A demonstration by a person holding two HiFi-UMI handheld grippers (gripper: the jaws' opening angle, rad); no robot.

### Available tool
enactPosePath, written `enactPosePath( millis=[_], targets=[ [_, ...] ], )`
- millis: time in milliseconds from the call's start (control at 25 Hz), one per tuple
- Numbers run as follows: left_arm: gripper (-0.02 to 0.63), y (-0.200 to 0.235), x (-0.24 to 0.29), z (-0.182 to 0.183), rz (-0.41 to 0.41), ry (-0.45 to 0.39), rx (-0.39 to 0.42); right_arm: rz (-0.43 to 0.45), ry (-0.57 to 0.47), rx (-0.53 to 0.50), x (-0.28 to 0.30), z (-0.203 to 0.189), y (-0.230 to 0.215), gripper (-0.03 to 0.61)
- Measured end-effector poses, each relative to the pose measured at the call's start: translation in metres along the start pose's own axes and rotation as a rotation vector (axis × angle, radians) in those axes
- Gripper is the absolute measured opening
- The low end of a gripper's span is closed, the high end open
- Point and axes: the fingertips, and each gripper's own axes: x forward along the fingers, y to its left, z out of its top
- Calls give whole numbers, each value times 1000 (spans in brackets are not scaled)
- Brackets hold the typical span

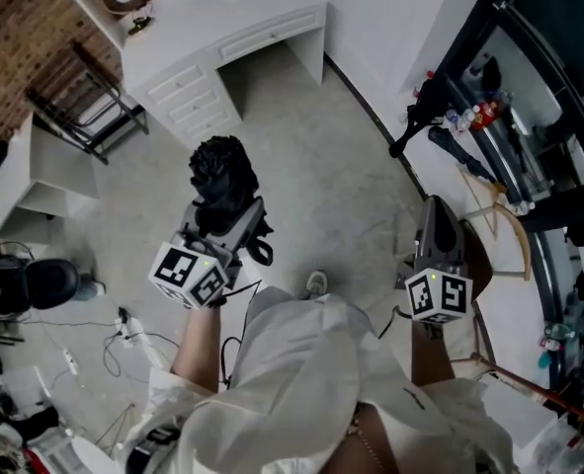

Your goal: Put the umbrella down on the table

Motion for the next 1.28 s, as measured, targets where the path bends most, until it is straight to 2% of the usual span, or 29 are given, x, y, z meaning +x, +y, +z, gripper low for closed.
enactPosePath(
  millis=[240, 480, 800, 1000, 1280],
  targets=[
    [267, 13, 8, 3, 19, -4, -3, 20, 4, -4, 20, -1, 0, 18],
    [267, 47, 26, 12, 25, -19, -10, 6, 6, -30, 47, -2, 3, 18],
    [267, 118, 89, 42, -8, -46, -10, -43, -8, -47, 126, 8, 10, 18],
    [267, 169, 129, 62, -44, -47, -4, -50, -32, -64, 190, 21, 31, 18],
    [267, 227, 168, 72, -65, -41, -21, -70, -29, -64, 253, 19, 49, 18]
  ],
)
